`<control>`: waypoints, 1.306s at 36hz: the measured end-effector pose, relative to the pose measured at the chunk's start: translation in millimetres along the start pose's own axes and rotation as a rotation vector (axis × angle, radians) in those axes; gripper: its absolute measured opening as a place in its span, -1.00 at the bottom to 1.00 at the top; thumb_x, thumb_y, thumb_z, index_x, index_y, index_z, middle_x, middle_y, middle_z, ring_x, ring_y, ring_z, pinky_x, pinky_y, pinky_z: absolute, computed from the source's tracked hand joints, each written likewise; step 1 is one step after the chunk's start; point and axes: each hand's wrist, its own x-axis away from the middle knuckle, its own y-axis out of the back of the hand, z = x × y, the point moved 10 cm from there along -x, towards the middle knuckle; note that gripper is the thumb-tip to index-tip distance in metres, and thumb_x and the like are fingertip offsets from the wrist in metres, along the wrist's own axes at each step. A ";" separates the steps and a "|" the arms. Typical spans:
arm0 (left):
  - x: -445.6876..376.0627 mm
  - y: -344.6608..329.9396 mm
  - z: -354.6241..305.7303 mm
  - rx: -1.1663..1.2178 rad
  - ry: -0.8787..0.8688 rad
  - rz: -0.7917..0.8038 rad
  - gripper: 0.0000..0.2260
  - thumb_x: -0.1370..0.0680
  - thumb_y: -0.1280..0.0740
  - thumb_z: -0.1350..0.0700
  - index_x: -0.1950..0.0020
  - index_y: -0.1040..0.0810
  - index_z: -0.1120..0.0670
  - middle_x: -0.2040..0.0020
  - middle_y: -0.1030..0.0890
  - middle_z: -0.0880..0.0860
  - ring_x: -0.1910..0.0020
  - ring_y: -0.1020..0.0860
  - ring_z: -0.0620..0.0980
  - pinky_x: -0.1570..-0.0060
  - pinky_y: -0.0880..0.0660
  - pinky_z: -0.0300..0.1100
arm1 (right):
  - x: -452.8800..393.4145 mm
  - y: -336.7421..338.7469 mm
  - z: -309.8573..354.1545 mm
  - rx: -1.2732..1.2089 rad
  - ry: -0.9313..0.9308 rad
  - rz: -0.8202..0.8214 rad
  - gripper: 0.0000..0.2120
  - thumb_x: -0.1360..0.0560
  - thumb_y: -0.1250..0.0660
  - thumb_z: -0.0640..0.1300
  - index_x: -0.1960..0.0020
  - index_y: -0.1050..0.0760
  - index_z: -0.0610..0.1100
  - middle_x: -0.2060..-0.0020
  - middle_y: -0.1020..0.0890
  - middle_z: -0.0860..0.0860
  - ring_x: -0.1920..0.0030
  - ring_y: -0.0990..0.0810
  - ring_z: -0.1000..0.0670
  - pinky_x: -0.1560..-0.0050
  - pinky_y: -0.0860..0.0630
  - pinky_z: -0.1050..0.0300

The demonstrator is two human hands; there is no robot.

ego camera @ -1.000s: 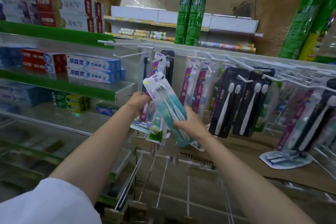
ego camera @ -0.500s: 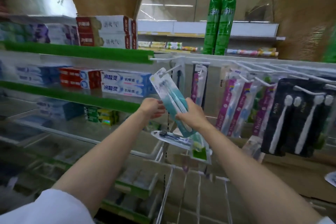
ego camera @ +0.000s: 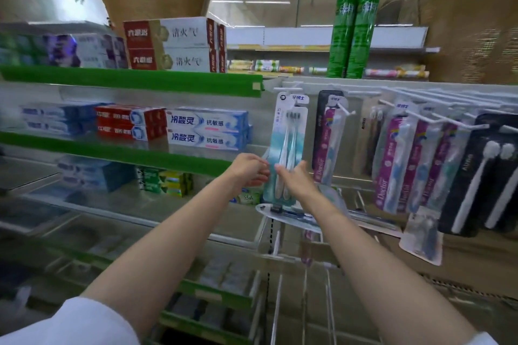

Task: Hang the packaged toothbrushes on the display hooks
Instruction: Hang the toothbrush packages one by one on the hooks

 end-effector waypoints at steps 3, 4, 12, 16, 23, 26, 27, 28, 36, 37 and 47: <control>3.1 -13.6 1.7 -0.074 -0.012 0.054 -0.88 -0.57 -0.21 0.28 0.13 -0.50 0.18 0.28 -0.52 0.09 0.40 -0.48 -0.07 0.36 -0.43 -0.29 | -3.5 3.7 -6.6 0.184 0.005 0.038 -0.23 -0.53 -0.21 0.19 -0.45 -0.06 -0.36 -0.39 -0.33 -0.27 -0.36 -0.35 -0.22 -0.29 -0.36 -0.02; 3.4 -18.4 3.0 -0.103 -0.010 0.072 -0.87 -0.57 -0.22 0.28 0.15 -0.50 0.18 0.28 -0.53 0.10 0.38 -0.48 -0.06 0.34 -0.44 -0.27 | -4.9 7.7 -11.3 0.255 0.002 0.039 -0.22 -0.52 -0.20 0.22 -0.44 -0.11 -0.36 -0.37 -0.36 -0.28 -0.34 -0.38 -0.23 -0.28 -0.38 -0.04; -0.5 -45.2 19.1 -0.648 -0.019 0.112 -0.84 -0.54 -0.23 0.20 0.09 -0.58 0.23 0.18 -0.58 0.19 0.21 -0.54 0.08 0.22 -0.46 -0.21 | -15.8 51.8 -72.9 0.658 -0.063 0.006 -0.62 -0.51 -0.25 0.03 -0.16 -0.52 -0.24 -0.16 -0.57 -0.24 -0.15 -0.53 -0.21 0.02 -0.43 0.07; 3.7 -53.5 28.6 -0.900 0.010 0.104 -0.67 -0.59 -0.17 0.11 -0.18 -0.52 0.33 -0.18 -0.56 0.27 -0.19 -0.51 0.19 -0.14 -0.43 -0.08 | -2.1 59.5 -105.1 0.827 -0.210 0.076 -0.27 -0.43 -0.23 0.32 -0.45 -0.23 -0.08 -0.43 -0.29 -0.21 -0.42 -0.21 -0.26 -0.34 -0.24 -0.13; 3.2 -67.3 58.0 -1.002 0.126 0.160 -0.56 -0.58 -0.20 -0.03 -0.35 -0.41 0.23 -0.35 -0.43 0.22 -0.33 -0.40 0.17 -0.26 -0.33 -0.14 | 4.0 66.0 -119.9 0.863 -0.213 0.101 -0.15 -0.35 -0.33 0.31 -0.46 -0.14 -0.10 -0.39 -0.34 -0.15 -0.38 -0.29 -0.21 -0.32 -0.29 -0.13; 4.6 -71.2 65.9 -1.031 0.159 0.164 -0.49 -0.58 -0.18 -0.13 -0.39 -0.37 0.18 -0.37 -0.39 0.22 -0.36 -0.36 0.19 -0.32 -0.29 -0.09 | 6.5 70.1 -118.5 0.808 -0.188 0.108 -0.25 -0.38 -0.37 0.19 -0.42 -0.19 -0.12 -0.34 -0.38 -0.15 -0.33 -0.37 -0.21 -0.29 -0.37 -0.14; 2.5 -72.1 69.5 -1.047 0.167 0.152 -0.48 -0.56 -0.18 -0.16 -0.39 -0.38 0.14 -0.37 -0.39 0.22 -0.35 -0.35 0.22 -0.33 -0.30 -0.05 | 6.7 70.6 -119.3 0.783 -0.185 0.113 -0.27 -0.38 -0.38 0.17 -0.40 -0.21 -0.12 -0.32 -0.41 -0.15 -0.30 -0.40 -0.20 -0.27 -0.40 -0.14; 2.6 -71.7 71.1 -1.058 0.179 0.126 -0.49 -0.53 -0.20 -0.17 -0.37 -0.40 0.11 -0.36 -0.39 0.23 -0.34 -0.34 0.24 -0.33 -0.32 -0.01 | 6.6 71.4 -120.7 0.755 -0.185 0.117 -0.29 -0.37 -0.38 0.14 -0.39 -0.22 -0.13 -0.30 -0.42 -0.15 -0.28 -0.42 -0.20 -0.25 -0.42 -0.14; 4.7 -80.7 52.8 -1.040 0.112 -0.121 -0.52 -0.49 -0.30 0.01 -0.31 -0.29 0.20 -0.36 -0.21 0.24 -0.39 -0.17 0.21 -0.34 -0.20 0.05 | 10.3 88.2 -126.8 0.634 -0.187 0.085 -0.39 -0.38 -0.35 0.12 -0.31 -0.28 -0.13 -0.21 -0.42 -0.12 -0.23 -0.39 -0.16 -0.25 -0.40 -0.13; 4.3 -81.8 51.1 -1.038 0.105 -0.143 -0.53 -0.48 -0.30 0.03 -0.31 -0.29 0.20 -0.35 -0.24 0.24 -0.37 -0.20 0.21 -0.32 -0.21 0.04 | 10.3 88.0 -128.2 0.608 -0.187 0.100 -0.38 -0.37 -0.37 0.11 -0.30 -0.28 -0.14 -0.20 -0.43 -0.13 -0.19 -0.44 -0.15 -0.21 -0.44 -0.13; 7.3 -124.0 51.6 -0.587 0.128 0.045 -0.86 -0.54 -0.24 0.18 0.09 -0.49 0.26 0.03 -0.60 0.20 0.05 -0.63 0.14 0.36 -0.49 -0.24 | 13.5 93.2 -123.0 0.518 -0.090 0.179 -0.45 -0.36 -0.36 0.11 -0.26 -0.29 -0.05 -0.16 -0.48 -0.05 -0.13 -0.50 -0.06 -0.19 -0.48 -0.09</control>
